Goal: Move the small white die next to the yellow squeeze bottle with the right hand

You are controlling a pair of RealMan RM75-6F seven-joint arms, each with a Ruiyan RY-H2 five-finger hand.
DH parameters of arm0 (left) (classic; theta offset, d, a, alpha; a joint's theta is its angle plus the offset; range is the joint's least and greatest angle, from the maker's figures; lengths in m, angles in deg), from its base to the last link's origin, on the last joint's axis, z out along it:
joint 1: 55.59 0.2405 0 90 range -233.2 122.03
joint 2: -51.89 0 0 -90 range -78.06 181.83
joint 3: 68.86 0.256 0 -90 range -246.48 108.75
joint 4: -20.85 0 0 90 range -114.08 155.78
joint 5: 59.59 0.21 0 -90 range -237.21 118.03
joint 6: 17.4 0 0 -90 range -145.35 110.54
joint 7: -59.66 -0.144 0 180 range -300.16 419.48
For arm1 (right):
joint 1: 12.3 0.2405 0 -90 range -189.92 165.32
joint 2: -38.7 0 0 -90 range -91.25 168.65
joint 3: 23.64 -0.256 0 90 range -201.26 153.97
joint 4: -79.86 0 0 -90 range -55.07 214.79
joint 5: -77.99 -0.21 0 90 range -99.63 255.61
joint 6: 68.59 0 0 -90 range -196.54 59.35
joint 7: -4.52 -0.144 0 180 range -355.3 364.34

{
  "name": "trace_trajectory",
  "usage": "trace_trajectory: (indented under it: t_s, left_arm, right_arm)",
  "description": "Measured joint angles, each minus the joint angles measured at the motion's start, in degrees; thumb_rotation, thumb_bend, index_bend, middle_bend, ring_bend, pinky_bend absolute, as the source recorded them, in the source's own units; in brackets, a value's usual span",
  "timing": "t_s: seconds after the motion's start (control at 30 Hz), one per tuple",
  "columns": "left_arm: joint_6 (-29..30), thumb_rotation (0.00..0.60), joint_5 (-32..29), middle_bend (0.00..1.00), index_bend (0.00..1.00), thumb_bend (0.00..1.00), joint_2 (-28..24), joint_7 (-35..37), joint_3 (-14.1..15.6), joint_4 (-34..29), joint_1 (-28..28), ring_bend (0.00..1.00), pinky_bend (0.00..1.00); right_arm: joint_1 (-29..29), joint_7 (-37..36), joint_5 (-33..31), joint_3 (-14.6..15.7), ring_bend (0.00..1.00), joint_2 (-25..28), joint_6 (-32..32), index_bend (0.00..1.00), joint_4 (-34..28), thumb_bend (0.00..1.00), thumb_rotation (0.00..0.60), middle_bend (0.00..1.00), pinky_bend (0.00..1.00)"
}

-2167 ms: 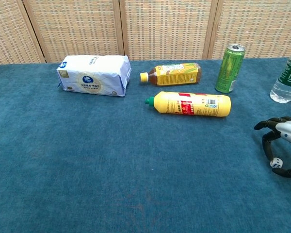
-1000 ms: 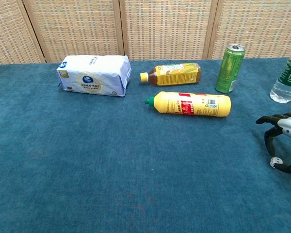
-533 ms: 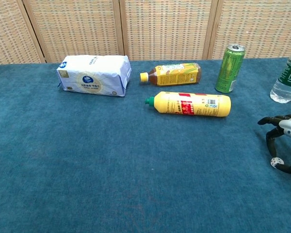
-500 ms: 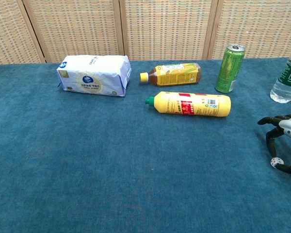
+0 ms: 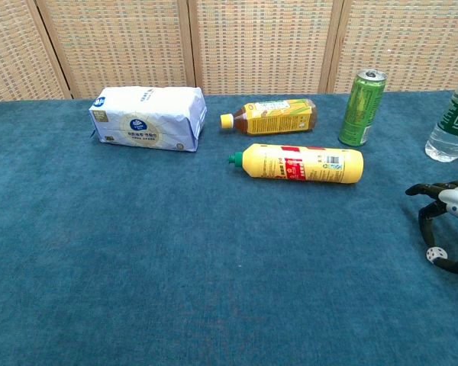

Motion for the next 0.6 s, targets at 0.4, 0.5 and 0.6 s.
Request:
trace_trajectory:
  t_s: [0.4, 0.5, 0.6]
  left_arm:
    - [0.30, 0.600, -0.06, 0.00, 0.00, 0.28, -0.09, 0.46, -0.10, 0.01, 0.12, 0.00, 0.00]
    - [0.35, 0.600, -0.09, 0.00, 0.00, 0.28, -0.12, 0.50, -0.13, 0.00, 0.15, 0.00, 0.00]
    - [0.37, 0.600, -0.15, 0.00, 0.00, 0.28, -0.13, 0.56, -0.15, 0.00, 0.17, 0.00, 0.00]
  right_arm:
    - [-0.25, 0.24, 2.75, -0.63, 0.04, 1.62, 3.50, 0.53, -3.32, 0.36, 0.600, 0.11, 0.00]
    - [-0.17, 0.90, 3.50, -0.97, 0.04, 2.61, 4.48, 0.53, -5.23, 0.36, 0.600, 0.11, 0.00]
    - [0.05, 1.85, 3.98, -1.44, 0.04, 3.54, 5.21, 0.53, -7.01, 0.36, 0.600, 0.11, 0.00]
